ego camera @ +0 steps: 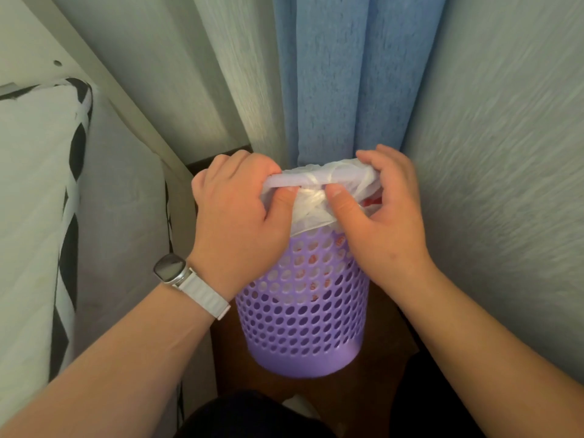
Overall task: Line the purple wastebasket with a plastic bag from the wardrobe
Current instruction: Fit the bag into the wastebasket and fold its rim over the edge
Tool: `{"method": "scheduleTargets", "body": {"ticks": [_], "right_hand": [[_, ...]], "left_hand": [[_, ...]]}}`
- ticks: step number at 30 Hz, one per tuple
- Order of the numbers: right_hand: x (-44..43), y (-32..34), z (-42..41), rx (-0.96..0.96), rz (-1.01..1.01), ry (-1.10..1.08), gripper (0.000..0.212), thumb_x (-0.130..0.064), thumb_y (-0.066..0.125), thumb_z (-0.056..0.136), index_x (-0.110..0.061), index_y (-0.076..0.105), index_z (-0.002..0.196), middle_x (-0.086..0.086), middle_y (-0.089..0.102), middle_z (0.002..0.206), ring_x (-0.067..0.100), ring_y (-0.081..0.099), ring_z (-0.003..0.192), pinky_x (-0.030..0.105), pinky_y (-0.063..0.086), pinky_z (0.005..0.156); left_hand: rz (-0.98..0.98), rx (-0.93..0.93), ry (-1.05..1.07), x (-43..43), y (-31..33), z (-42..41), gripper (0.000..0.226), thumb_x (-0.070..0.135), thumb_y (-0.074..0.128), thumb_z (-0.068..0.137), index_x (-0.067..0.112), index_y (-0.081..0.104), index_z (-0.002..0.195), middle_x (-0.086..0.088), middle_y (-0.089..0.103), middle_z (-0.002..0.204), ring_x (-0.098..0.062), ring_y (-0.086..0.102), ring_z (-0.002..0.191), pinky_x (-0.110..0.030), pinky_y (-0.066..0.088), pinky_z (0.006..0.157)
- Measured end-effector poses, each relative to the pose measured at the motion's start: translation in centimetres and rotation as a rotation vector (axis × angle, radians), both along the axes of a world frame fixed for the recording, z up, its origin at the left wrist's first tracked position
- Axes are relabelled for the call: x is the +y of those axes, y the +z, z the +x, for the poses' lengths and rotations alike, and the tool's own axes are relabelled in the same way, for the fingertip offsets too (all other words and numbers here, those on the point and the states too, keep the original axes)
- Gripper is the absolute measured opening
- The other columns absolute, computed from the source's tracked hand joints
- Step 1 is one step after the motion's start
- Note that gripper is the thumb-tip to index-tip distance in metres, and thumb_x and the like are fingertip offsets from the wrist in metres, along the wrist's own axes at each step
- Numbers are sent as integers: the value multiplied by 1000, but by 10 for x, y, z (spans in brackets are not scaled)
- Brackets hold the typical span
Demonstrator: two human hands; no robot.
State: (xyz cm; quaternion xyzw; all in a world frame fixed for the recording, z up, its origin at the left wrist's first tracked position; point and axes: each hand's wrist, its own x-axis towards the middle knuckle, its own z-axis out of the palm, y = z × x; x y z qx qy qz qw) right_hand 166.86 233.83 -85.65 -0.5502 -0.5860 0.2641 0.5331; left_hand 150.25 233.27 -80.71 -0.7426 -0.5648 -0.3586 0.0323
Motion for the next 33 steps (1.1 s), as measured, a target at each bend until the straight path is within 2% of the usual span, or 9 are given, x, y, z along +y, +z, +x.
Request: {"method": "scheduleTargets", "body": {"ticks": [2, 6, 9, 15, 19, 23, 26, 29, 33], "right_hand": [[2, 0, 3, 13, 6, -9, 59, -55, 57, 78, -18, 56, 123, 8, 45, 137, 17, 41, 133, 27, 30, 113], [3, 1, 1, 42, 51, -42, 36, -48, 57, 78, -24, 50, 104, -5, 48, 114, 22, 51, 114, 46, 41, 100], [4, 0, -1, 31, 49, -60, 31, -46, 56, 77, -23, 48, 95, -19, 42, 98, 22, 51, 101, 46, 44, 91], [5, 0, -6, 11, 34, -89, 32, -49, 57, 74, -22, 47, 90, -18, 40, 92, 20, 50, 96, 42, 44, 88], [1, 0, -15, -29, 41, -80, 31, -48, 56, 74, -24, 46, 91, -9, 43, 95, 17, 47, 98, 34, 40, 87], [0, -1, -13, -49, 15, -31, 32, -50, 57, 72, -27, 48, 92, -13, 43, 95, 14, 47, 98, 28, 39, 86], [0, -4, -5, -49, 27, 25, 36, -50, 60, 75, -28, 52, 103, -3, 49, 108, 18, 51, 105, 32, 42, 94], [1, -8, 2, -39, 28, 23, 48, -51, 60, 78, -20, 57, 114, -1, 50, 116, 19, 52, 111, 38, 43, 100], [1, -9, 2, 30, 8, 10, 50, -52, 60, 80, -19, 57, 117, 1, 52, 119, 19, 54, 113, 45, 44, 100]], "left_hand": [[9, -25, -2, 0, 0, 0, 22, 31, 51, 90, 12, 57, 80, 6, 46, 76, -18, 43, 73, -47, 42, 70], [14, -48, -8, -2, -2, 3, 24, 32, 50, 91, 12, 57, 80, 5, 47, 75, -19, 45, 72, -49, 42, 69], [1, -42, -9, -3, -2, 4, 23, 32, 51, 92, 12, 59, 81, 5, 49, 76, -18, 46, 74, -48, 42, 71], [31, 93, -18, -9, 5, 7, 24, 36, 53, 89, 18, 68, 96, 3, 64, 91, -23, 58, 91, -47, 37, 95], [23, 181, -30, -10, 1, 11, 25, 35, 56, 88, 19, 69, 101, 0, 63, 92, -25, 58, 90, -42, 36, 93], [-45, 175, -37, -7, -3, 7, 23, 35, 52, 90, 18, 66, 95, 2, 58, 89, -22, 54, 85, -38, 33, 84], [-61, 151, -41, -4, -3, 3, 22, 35, 52, 90, 16, 63, 90, 3, 54, 85, -24, 53, 82, -41, 36, 79], [-49, 107, -46, 0, -3, -1, 18, 30, 53, 89, 14, 60, 85, 7, 47, 81, -23, 50, 76, -45, 41, 75], [-40, 60, -30, 1, -3, -2, 20, 29, 51, 90, 12, 57, 81, 5, 47, 78, -21, 47, 73, -48, 42, 73]]}}
